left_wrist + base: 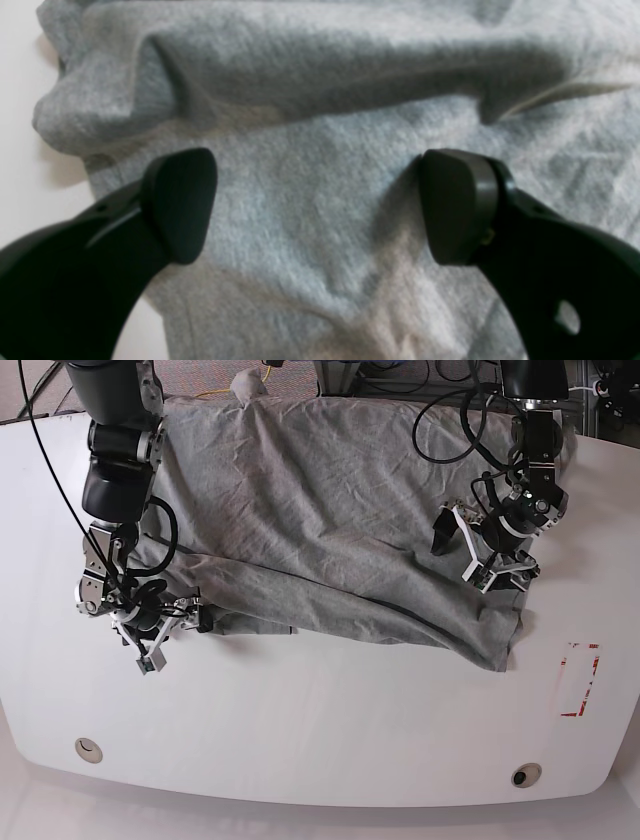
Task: Layout the t-shirt on the table in an organized manner, then fold the t-shirt properly
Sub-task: 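Drag the grasped shirt edge with the right gripper away from the left gripper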
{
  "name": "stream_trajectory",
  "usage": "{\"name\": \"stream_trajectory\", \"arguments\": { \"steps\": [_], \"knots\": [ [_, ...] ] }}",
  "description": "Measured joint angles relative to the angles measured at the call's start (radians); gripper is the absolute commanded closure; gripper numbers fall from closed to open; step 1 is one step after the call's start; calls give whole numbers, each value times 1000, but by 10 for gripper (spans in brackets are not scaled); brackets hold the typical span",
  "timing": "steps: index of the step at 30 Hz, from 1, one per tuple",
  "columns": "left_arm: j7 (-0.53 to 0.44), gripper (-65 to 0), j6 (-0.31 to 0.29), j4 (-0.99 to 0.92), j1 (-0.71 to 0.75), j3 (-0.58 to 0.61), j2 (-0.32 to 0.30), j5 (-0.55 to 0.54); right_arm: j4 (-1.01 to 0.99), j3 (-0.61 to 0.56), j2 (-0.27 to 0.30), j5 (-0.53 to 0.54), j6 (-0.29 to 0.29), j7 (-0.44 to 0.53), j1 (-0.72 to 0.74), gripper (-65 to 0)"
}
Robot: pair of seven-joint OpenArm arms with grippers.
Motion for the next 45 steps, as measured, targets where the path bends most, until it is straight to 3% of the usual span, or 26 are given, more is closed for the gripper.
{"name": "stream_trajectory", "arguments": {
  "steps": [8,11,14,20,22,35,45],
  "knots": [
    [-5,-611,-2,-4,-34,0,-1,0,2,-41,-6,19,0,19,-18,-550],
    [-5,-611,-2,-10,-30,0,0,0,5,-42,-14,18,-1,19,-19,-493],
    [0,-611,-3,-11,-27,0,0,0,5,-48,-23,15,-1,27,-19,-366],
    [0,-611,-2,-11,-30,0,-1,0,0,-54,-39,16,0,26,-20,-46],
    [0,-611,-3,-11,-30,0,0,0,0,-69,-36,16,0,28,-21,0],
    [0,-611,-3,-11,-30,0,-1,0,0,-100,-27,14,2,1,4,0],
    [-1,-611,-2,-11,-30,-2,-3,0,-1,-27,14,-3,4,5,111,0]
  ]
}}
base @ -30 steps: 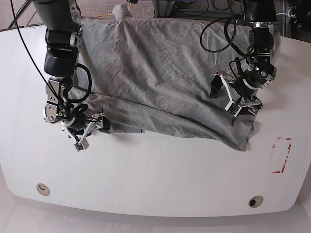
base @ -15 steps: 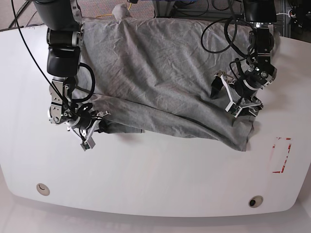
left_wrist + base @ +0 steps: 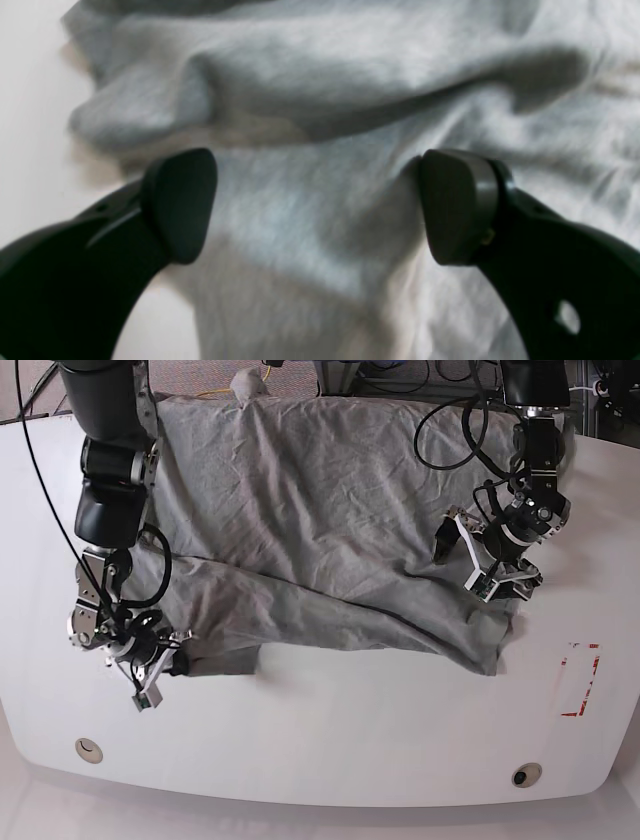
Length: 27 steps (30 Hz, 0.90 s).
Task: Layout the t-shirt on the table in an organized manner, then fold the t-shirt properly
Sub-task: 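Drag the grasped shirt edge with the right gripper away from the left gripper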
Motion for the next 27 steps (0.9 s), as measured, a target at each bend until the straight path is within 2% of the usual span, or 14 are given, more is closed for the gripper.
{"name": "stream_trajectory", "arguments": {
  "steps": [6,13,18,20,23,26,27],
  "knots": [
    [0,-611,0,0,1,0,0,0,-1,3,9,0,3,10,39,-2],
    [0,-611,-1,0,0,0,-2,0,-2,3,13,1,3,90,42,-3],
    [0,-611,0,0,0,0,-3,0,-25,1,11,0,4,119,65,-32],
    [0,-611,0,0,0,0,-3,0,-60,1,11,0,4,127,91,-60],
    [0,-611,0,0,0,0,-3,0,-117,2,14,-1,1,135,133,-144],
    [0,-611,0,0,1,0,-3,0,-158,2,17,0,0,173,161,-268],
    [0,-611,0,0,1,0,-6,0,-168,1,17,0,0,187,166,-328]
  ]
}}
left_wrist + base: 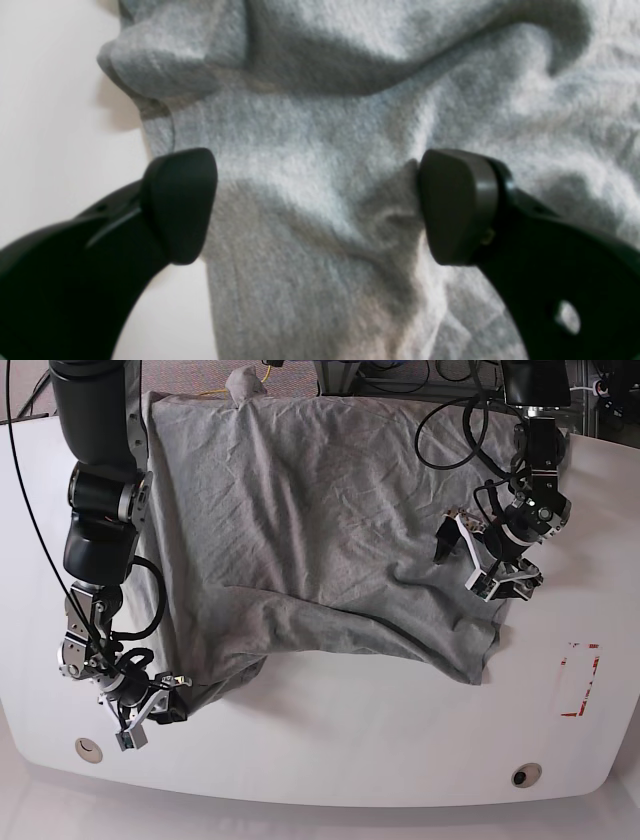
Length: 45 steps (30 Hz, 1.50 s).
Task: Layout the t-shirt on the table in an organized manner, then fold the t-shirt properly
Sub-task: 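Drag the grasped shirt edge with the right gripper away from the left gripper, then release the shirt with the right gripper and move it toward the collar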
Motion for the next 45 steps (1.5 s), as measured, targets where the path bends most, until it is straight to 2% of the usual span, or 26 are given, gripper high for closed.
{"name": "stream_trajectory", "arguments": {
  "steps": [4,6,9,16,21,27,37,45],
  "knots": [
    [1,-611,-2,0,0,0,-14,0,-34,-31,6,0,0,7,16,-563],
    [1,-611,0,0,0,0,-18,0,-45,-54,10,0,-7,2,19,-650],
    [0,-611,0,0,0,0,-18,0,-47,-81,13,0,-24,0,18,-650],
    [0,-611,0,0,0,0,-16,0,-22,-74,40,3,-24,-6,-2,-650],
    [0,-611,0,1,0,0,-18,0,150,-54,90,7,-14,-144,-79,-650],
    [1,-611,-1,1,0,0,-16,0,371,44,119,21,-3,-205,-221,-650],
    [0,-611,-5,1,-1,1,-26,0,399,222,95,10,0,-267,-395,-650],
    [1,-611,-4,0,-1,0,-35,0,398,257,49,11,7,-264,-444,-650]
  ]
}}
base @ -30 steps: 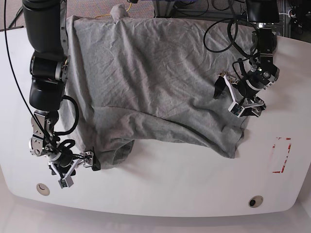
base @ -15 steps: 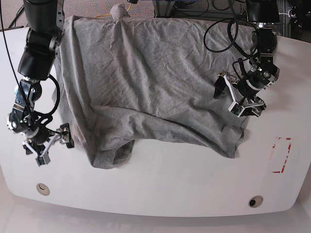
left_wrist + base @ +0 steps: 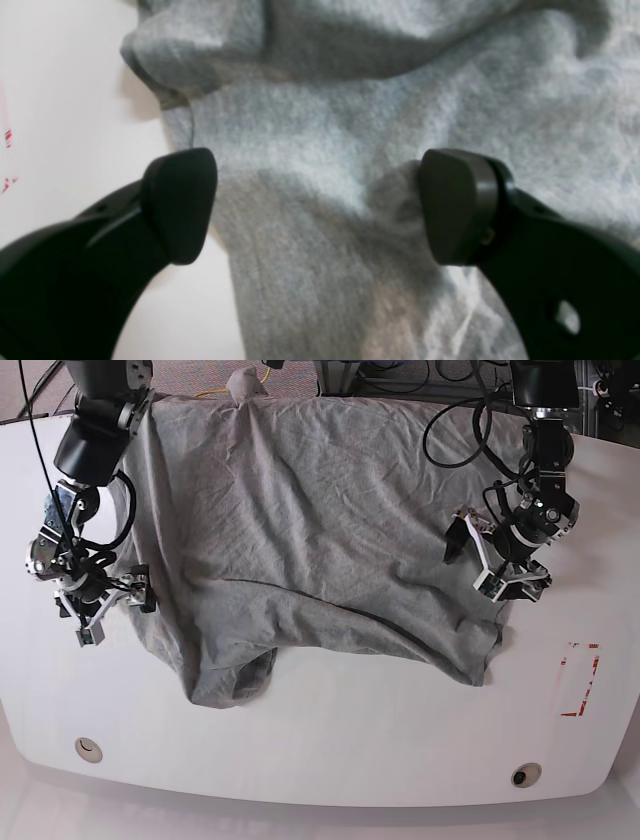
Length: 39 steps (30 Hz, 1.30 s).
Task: Layout the t-shirt on the table in an organized manner, then fold the t-shirt properly
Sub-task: 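Release the shirt with the right gripper and move it toward the collar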
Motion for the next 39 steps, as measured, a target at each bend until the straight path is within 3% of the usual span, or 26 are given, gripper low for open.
{"name": "stream_trajectory", "arguments": {
  "steps": [5,16,26,39],
  "knots": [
    [0,-611,0,0,0,0,0,0,-31,7,-10,8,-5,8,1,-640],
    [0,-611,0,0,0,0,0,0,-147,8,-22,13,-7,87,6,-420],
    [0,-611,0,0,-6,0,0,0,-215,11,-11,69,-7,133,12,-13],
    [0,-611,0,0,-5,0,0,0,-232,3,55,56,-3,104,34,-6]
  ]
}}
